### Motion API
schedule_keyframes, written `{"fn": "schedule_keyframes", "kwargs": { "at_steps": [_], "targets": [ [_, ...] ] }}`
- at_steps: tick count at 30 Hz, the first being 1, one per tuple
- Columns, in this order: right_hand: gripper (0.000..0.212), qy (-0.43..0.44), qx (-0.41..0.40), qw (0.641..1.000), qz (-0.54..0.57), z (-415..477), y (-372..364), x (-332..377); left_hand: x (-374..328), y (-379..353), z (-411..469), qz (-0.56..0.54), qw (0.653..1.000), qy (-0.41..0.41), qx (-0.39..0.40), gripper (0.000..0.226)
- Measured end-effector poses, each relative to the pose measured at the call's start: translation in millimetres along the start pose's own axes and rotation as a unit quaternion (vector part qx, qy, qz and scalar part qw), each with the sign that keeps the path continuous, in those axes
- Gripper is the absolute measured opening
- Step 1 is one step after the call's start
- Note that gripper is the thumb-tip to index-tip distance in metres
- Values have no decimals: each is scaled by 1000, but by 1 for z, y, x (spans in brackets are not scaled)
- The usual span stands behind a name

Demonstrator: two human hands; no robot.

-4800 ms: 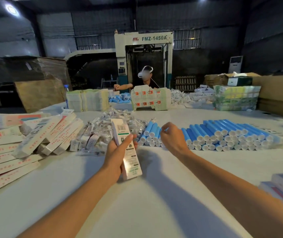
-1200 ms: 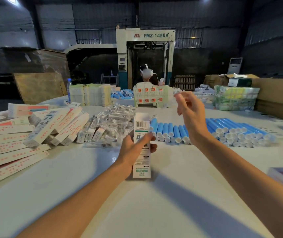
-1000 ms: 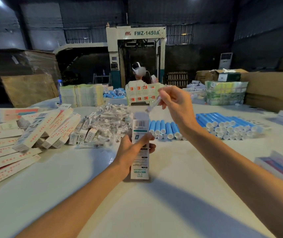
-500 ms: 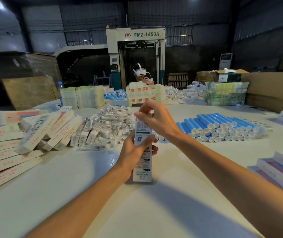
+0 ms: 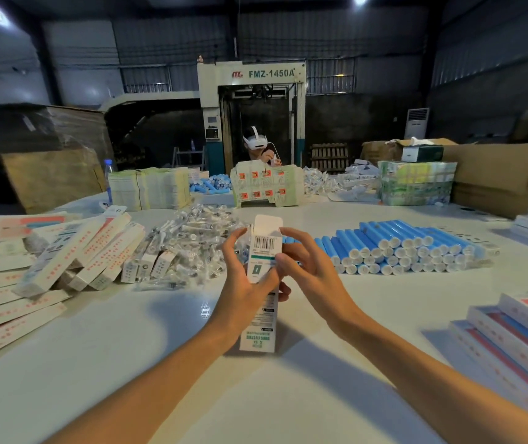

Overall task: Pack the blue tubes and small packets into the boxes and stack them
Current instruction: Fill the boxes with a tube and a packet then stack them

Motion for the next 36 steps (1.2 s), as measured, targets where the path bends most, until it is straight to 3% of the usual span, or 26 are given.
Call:
{"fn": "schedule_keyframes", "kwargs": {
  "at_steps": [11,18,23,29,33,36],
  "targets": [
    [26,21,-31,998,-51,6,20,-6,-3,-31,18,46,999,-10,20,81],
    [19,32,1,996,-83,10,27,-4,4,-33,17,37,999,-12,-5,79],
    [20,37,-76,994,-71,16,41,4,3,-39,7,17,999,-4,32,78],
    [10,103,-54,983,-143,16,48,19,1,-41,2,15,998,-3,58,77],
    [16,112,-69,969,-211,16,47,20,1,-41,3,17,998,1,56,77],
    [12,102,-40,981,-161,17,49,23,1,-39,2,16,998,15,62,77]
  ]
}}
Point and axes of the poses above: each hand's wrist, its own z-axis towards the middle knuckle, its own y-axis out of the back of the hand, x = y × z, the point moved 4 cm from there along z, towards the middle knuckle, and after that the axes turned 5 degrees about -z, right-handed, at the moved point
